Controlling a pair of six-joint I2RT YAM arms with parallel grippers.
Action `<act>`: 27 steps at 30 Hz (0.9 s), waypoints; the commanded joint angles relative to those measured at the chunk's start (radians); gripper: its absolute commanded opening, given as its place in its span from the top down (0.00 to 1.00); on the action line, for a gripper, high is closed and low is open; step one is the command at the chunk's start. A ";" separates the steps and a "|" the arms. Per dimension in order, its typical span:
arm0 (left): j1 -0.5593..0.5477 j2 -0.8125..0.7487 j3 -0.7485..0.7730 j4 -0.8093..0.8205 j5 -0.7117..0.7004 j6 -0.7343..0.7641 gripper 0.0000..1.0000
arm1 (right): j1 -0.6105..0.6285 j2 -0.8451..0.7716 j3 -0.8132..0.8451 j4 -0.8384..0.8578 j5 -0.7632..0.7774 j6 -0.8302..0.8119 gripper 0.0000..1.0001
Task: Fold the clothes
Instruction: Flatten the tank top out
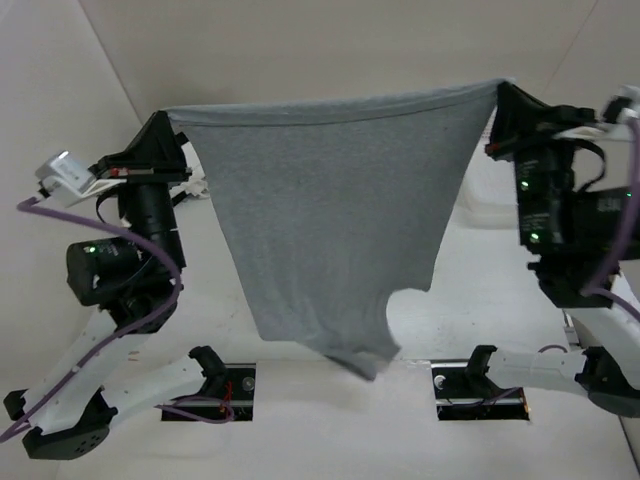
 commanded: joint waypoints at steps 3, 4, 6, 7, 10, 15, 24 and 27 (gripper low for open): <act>0.112 0.110 -0.025 0.048 -0.016 0.055 0.97 | -0.308 0.083 -0.036 -0.174 -0.241 0.289 1.00; 0.141 0.135 -0.042 0.035 -0.009 0.027 0.97 | -0.377 0.109 -0.037 -0.206 -0.318 0.368 1.00; 0.218 0.190 -0.064 -0.015 0.024 -0.058 0.97 | -0.494 0.176 -0.025 -0.243 -0.470 0.486 1.00; 0.267 0.221 -0.067 -0.047 0.058 -0.117 0.97 | -0.542 0.218 -0.010 -0.250 -0.524 0.525 1.00; 0.445 0.351 0.006 -0.200 0.249 -0.320 0.97 | -0.635 0.368 0.090 -0.262 -0.631 0.576 1.00; 0.649 0.615 0.342 -0.383 0.464 -0.464 0.97 | -0.726 0.633 0.473 -0.397 -0.728 0.615 1.00; 0.722 0.783 0.803 -0.558 0.546 -0.461 0.97 | -0.758 0.792 0.986 -0.586 -0.788 0.639 1.00; 0.728 0.741 0.745 -0.548 0.543 -0.448 0.97 | -0.765 0.720 0.847 -0.570 -0.785 0.625 1.00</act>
